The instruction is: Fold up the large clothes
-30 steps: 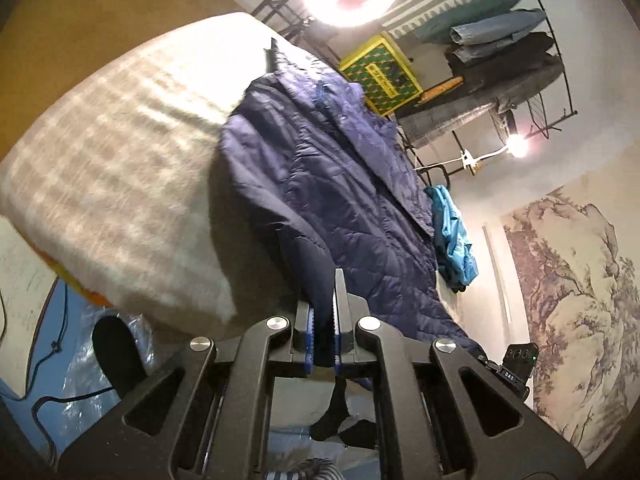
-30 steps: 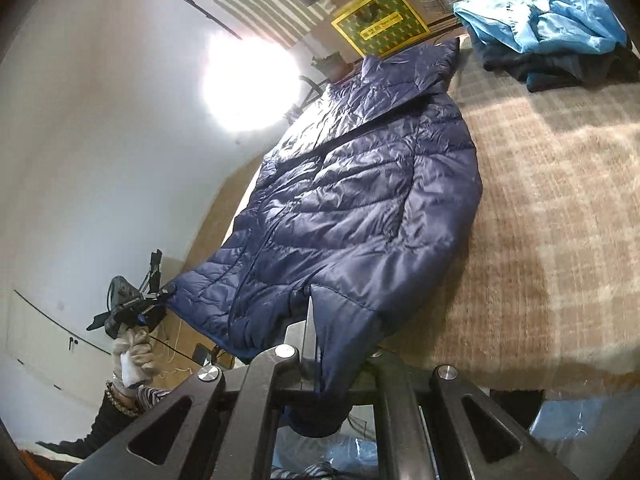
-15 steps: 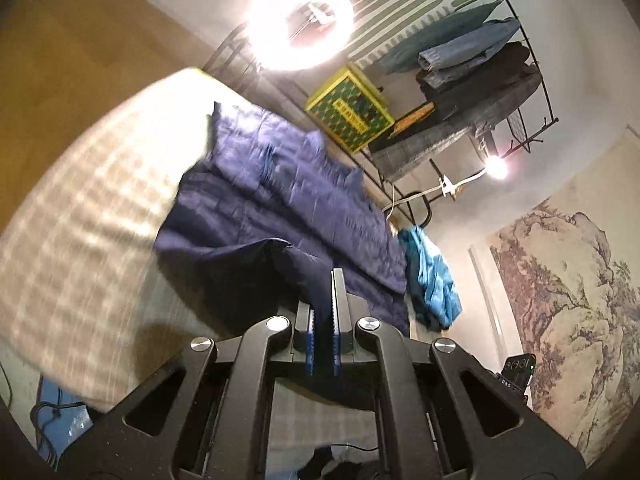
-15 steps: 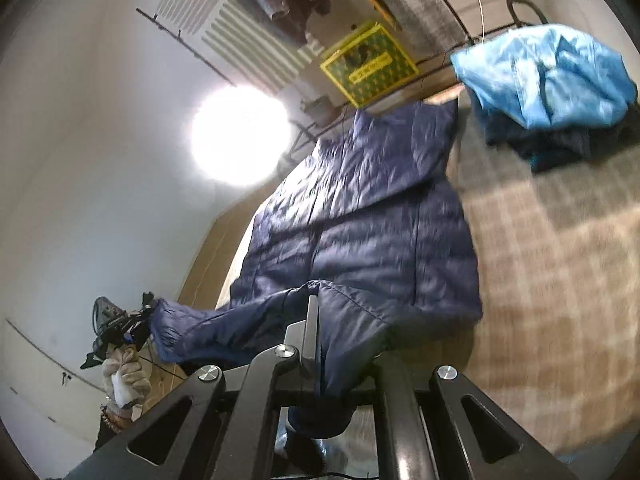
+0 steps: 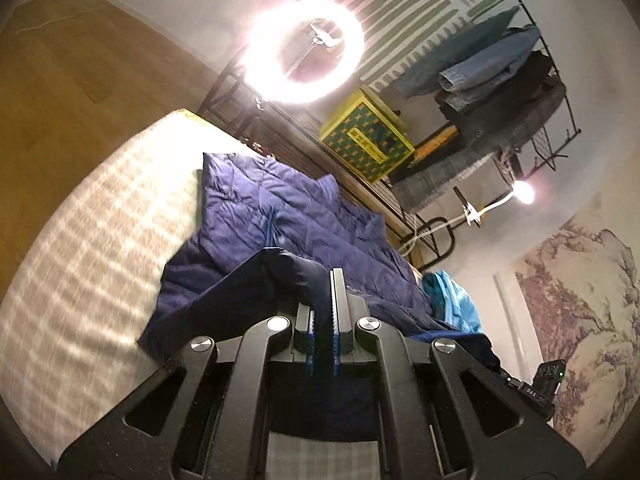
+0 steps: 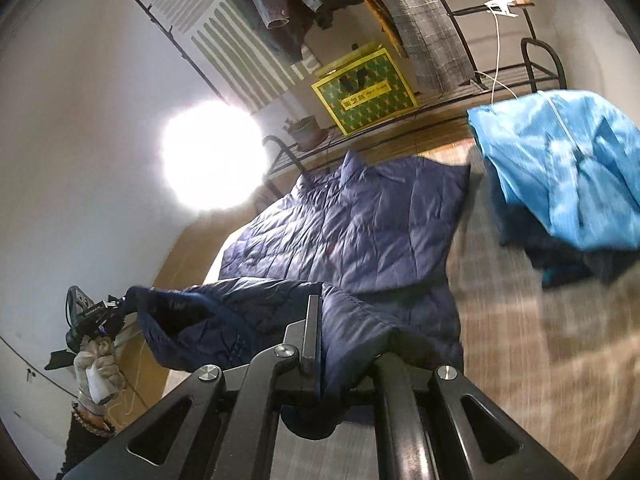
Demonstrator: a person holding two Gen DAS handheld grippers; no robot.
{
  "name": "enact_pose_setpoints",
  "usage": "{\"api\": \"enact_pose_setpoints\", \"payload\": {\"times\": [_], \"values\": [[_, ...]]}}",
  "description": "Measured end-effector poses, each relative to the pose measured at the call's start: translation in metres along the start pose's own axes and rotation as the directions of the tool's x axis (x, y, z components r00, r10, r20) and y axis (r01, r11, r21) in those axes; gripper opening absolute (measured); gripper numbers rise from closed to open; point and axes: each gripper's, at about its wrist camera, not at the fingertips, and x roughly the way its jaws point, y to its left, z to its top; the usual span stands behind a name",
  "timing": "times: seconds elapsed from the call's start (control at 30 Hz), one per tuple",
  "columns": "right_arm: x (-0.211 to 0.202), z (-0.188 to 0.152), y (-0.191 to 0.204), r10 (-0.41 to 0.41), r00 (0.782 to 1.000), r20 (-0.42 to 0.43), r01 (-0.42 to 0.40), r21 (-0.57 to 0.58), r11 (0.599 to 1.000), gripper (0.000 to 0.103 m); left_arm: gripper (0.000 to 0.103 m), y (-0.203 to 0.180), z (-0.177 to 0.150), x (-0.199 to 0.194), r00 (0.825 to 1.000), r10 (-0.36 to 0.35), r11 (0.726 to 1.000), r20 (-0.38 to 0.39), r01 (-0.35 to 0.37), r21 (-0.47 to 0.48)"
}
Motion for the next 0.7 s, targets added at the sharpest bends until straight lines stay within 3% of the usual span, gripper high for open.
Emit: {"api": "enact_pose_setpoints", "payload": {"times": [0.27, 0.53, 0.63, 0.7], "values": [[0.071, 0.053, -0.018, -0.08, 0.996, -0.028, 0.08, -0.01, 0.997, 0.002, 0.004, 0.005, 0.039, 0.088, 0.996, 0.085, 0.996, -0.008, -0.085, 0.008], [0.15, 0.08, -0.061, -0.148, 0.983, -0.108, 0.15, 0.013, 0.989, 0.002, 0.004, 0.034, 0.048, 0.186, 0.981, 0.18, 0.983, -0.068, -0.181, -0.008], [0.171, 0.082, -0.072, -0.159, 0.977, -0.143, 0.162, 0.007, 0.987, 0.002, 0.004, 0.045, 0.048, 0.207, 0.978, 0.187, 0.982, -0.089, -0.19, -0.02], [0.182, 0.083, -0.077, -0.156, 0.973, -0.168, 0.159, 0.006, 0.987, 0.005, 0.004, 0.052, 0.049, 0.216, 0.984, 0.149, 0.987, -0.098, -0.154, -0.043]]}}
